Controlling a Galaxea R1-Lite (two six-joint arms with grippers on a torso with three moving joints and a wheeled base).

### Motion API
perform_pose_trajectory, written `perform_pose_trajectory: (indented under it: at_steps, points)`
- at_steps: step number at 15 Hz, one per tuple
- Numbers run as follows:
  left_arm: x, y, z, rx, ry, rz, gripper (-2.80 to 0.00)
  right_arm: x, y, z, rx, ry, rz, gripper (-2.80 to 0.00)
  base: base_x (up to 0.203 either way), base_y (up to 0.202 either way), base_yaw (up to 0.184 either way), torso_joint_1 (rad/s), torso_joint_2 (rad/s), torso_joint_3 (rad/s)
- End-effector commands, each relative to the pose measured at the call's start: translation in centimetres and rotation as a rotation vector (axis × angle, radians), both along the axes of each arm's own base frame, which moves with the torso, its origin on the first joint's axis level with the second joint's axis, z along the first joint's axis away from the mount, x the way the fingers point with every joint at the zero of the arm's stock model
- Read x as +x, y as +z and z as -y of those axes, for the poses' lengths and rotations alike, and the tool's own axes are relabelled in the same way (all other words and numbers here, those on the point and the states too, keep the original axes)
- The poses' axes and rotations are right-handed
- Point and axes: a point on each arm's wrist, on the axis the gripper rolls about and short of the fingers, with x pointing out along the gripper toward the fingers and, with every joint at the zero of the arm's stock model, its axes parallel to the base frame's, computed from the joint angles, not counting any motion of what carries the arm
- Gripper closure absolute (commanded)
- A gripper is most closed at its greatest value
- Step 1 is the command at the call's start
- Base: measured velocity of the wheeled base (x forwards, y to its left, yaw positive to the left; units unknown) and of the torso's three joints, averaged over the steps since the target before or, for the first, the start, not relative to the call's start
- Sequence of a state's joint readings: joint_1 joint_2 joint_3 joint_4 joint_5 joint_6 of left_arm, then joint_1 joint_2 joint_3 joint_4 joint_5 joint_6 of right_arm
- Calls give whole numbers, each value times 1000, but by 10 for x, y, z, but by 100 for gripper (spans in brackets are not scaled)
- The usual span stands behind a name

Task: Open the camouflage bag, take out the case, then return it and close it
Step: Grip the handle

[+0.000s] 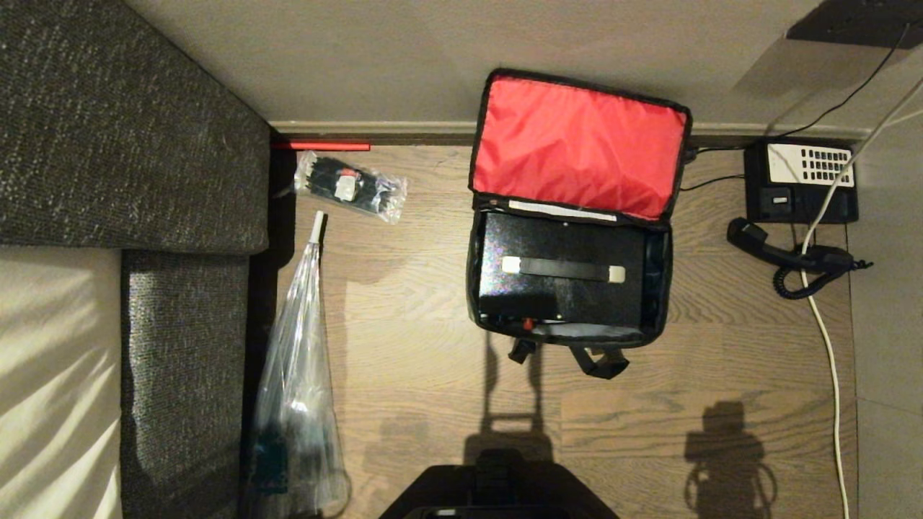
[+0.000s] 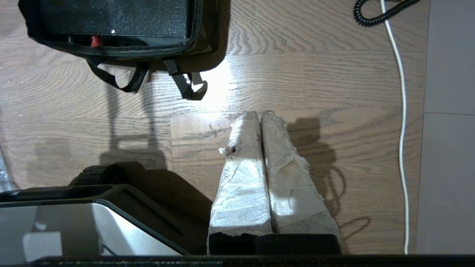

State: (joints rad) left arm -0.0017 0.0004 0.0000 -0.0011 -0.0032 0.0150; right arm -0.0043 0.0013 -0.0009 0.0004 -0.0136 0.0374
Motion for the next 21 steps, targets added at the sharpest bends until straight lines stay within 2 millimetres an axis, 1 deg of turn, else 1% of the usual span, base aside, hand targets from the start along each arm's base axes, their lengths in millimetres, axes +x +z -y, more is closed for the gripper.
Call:
perform_pose_trajectory:
  at_steps: [1, 21]
  points:
    - [0, 0, 0, 0, 0, 1, 0, 0, 0, 0, 1, -1, 4, 0, 0, 0, 0, 0, 0, 0]
    - [0, 0, 0, 0, 0, 1, 0, 0, 0, 0, -1, -1, 4, 0, 0, 0, 0, 0, 0, 0]
